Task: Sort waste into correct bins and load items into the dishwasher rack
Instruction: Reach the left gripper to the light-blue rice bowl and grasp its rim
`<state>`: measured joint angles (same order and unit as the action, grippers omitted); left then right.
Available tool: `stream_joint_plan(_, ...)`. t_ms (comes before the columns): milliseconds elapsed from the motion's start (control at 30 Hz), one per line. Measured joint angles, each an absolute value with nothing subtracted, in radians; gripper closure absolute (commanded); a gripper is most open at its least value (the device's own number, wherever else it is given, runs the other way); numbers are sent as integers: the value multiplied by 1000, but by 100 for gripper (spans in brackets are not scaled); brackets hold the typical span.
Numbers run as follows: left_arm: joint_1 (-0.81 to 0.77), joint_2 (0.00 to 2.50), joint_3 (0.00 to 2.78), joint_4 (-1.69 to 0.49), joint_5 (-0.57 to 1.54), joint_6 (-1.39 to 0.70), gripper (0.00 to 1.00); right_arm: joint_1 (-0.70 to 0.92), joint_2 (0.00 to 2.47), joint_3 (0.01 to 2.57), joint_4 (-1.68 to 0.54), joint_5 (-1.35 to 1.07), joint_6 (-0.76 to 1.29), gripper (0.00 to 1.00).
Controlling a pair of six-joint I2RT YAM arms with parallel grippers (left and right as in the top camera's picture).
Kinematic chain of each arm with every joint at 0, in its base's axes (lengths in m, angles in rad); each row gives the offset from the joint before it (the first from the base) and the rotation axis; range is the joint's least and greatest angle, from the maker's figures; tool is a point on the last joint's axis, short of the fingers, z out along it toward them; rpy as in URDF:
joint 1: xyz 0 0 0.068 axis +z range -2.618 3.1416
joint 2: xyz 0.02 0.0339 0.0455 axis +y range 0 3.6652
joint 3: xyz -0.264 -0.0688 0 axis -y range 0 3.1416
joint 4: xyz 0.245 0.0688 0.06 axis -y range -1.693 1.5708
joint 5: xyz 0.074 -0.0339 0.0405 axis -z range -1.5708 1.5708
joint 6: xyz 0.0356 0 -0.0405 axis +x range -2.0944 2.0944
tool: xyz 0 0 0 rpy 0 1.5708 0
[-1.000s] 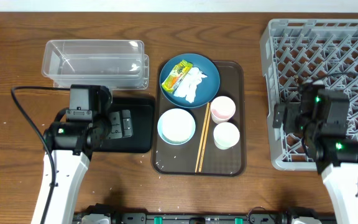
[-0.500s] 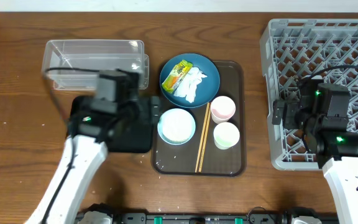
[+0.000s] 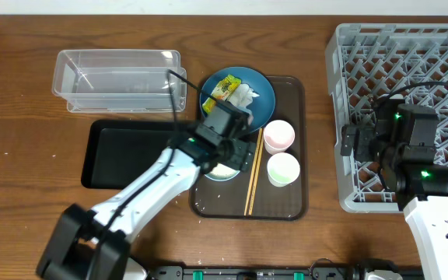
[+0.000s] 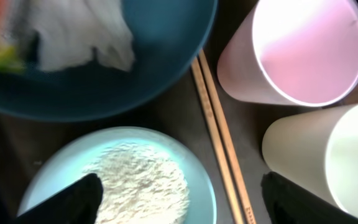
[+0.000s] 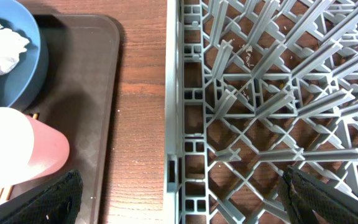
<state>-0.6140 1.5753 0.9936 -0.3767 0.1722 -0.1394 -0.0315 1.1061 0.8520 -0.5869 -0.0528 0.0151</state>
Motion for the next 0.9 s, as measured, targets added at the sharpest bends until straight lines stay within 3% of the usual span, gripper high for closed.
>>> stream_joint_plan(100, -647, 1624, 994, -354, 162, -136, 26, -31, 1106, 852, -587, -53, 15, 1)
stream_joint_plan(300, -698, 1711, 994, -348, 150, -139, 41, -31, 1106, 852, -587, -53, 15, 1)
stream_joint_plan(467, -715, 1736, 994, -347, 148, -141, 67, -31, 1106, 852, -587, -53, 15, 1)
stream_joint_plan(733, -715, 1736, 994, -352, 131, -137, 71, -31, 1106, 852, -587, -53, 15, 1)
stream_joint_plan(900, -715, 1736, 994, -364, 130, -139, 81, -31, 1106, 852, -587, -53, 15, 1)
